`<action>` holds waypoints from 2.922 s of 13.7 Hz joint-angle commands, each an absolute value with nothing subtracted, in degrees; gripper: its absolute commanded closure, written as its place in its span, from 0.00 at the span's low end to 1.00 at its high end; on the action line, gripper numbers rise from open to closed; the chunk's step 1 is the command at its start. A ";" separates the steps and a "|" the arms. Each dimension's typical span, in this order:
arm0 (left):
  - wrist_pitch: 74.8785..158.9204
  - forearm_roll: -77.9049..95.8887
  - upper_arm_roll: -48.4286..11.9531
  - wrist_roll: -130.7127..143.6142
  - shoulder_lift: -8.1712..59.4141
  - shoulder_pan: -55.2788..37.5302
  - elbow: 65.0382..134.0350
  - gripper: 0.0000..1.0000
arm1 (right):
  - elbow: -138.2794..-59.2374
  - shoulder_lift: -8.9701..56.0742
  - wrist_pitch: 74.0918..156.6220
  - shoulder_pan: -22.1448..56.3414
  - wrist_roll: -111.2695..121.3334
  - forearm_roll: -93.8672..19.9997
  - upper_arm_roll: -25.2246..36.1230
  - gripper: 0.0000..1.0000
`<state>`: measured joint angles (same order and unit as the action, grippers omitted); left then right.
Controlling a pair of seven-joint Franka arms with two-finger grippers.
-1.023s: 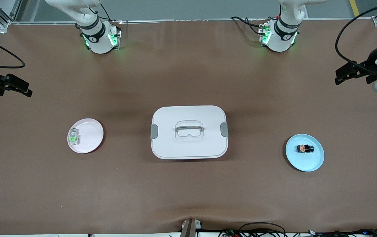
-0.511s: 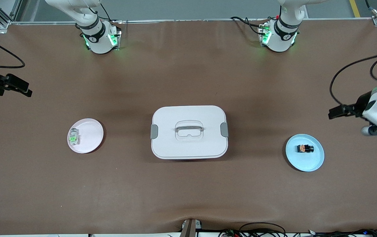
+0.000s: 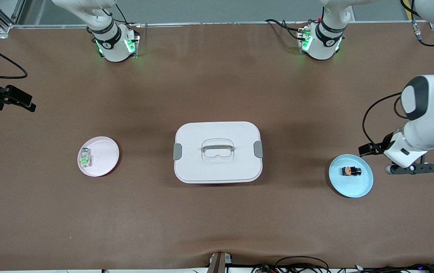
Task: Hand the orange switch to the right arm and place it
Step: 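Move the left gripper down over the black-orange switch on the blue plate, then close the left gripper on the black-orange switch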
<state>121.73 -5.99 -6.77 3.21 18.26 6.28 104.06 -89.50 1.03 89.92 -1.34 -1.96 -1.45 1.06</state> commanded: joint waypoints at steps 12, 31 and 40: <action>138.60 -8.00 -7.03 1.32 28.91 8.96 107.32 0.00 | -89.82 0.44 90.18 -2.55 -1.49 -2.81 0.62 0.00; 146.25 -9.32 -7.12 1.23 36.91 10.02 105.73 0.05 | -89.82 0.53 90.18 -2.55 -1.49 -2.81 0.62 0.00; 145.55 -8.70 -7.47 1.32 34.81 9.84 106.17 1.00 | -89.91 0.53 90.18 -2.55 -1.49 -2.81 0.62 0.00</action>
<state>145.89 -8.13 -6.78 1.69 36.54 9.35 106.02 -89.55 1.03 90.04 -1.73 -1.96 -1.93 1.09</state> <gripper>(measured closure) 0.273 0.000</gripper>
